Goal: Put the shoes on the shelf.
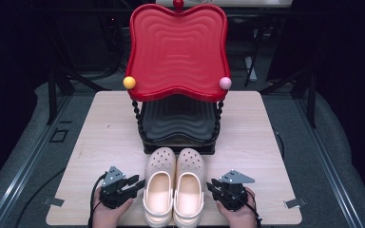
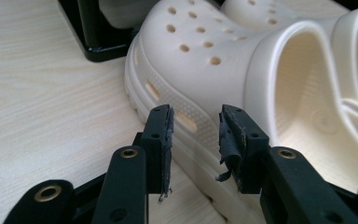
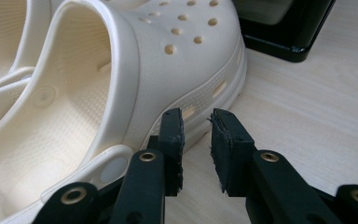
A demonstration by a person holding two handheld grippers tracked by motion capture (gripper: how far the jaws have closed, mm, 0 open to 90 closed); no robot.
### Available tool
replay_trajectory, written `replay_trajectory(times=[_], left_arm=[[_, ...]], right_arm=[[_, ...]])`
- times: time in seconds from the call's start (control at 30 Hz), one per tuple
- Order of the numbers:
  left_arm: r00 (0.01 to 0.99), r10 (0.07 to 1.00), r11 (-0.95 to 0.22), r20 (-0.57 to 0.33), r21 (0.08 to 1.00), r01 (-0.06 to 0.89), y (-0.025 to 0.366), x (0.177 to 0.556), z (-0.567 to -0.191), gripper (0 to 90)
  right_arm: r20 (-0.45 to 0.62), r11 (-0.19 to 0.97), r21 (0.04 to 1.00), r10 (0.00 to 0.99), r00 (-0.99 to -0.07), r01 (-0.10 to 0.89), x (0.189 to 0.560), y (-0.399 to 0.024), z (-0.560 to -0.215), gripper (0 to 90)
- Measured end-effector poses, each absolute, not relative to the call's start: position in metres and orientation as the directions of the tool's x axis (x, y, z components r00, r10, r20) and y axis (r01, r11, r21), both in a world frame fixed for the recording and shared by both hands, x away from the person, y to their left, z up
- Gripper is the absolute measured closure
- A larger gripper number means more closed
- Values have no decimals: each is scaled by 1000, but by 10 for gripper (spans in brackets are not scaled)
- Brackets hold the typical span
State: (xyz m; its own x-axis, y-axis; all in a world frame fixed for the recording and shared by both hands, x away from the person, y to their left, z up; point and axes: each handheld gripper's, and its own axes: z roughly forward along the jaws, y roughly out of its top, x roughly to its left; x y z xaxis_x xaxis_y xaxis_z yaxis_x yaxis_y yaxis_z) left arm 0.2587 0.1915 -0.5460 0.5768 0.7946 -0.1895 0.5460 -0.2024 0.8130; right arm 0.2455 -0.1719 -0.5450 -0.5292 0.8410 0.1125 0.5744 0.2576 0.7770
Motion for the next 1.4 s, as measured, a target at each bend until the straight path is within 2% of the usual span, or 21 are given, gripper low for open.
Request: replay_trajectory(times=[0.43,0.83,0.93,1.4], left_arm=[[627,753,-196,-200,841,505,186,254,-529,607],[680,729,-329,-79,831,450,166,254,-518,684],[685,726,-345,-63,828,442,165,255,-518,687],[671,741,-367,-41,811,455,156,265,-523,703]], right_arm=[[-44,350,829,817,-575,435,227,-152,-518,671],[-52,404,806,777,-628,433,230,-134,-502,784],[-85,436,790,775,-626,432,232,-128,-505,787],[-118,456,777,783,-611,435,245,-122,-510,788]])
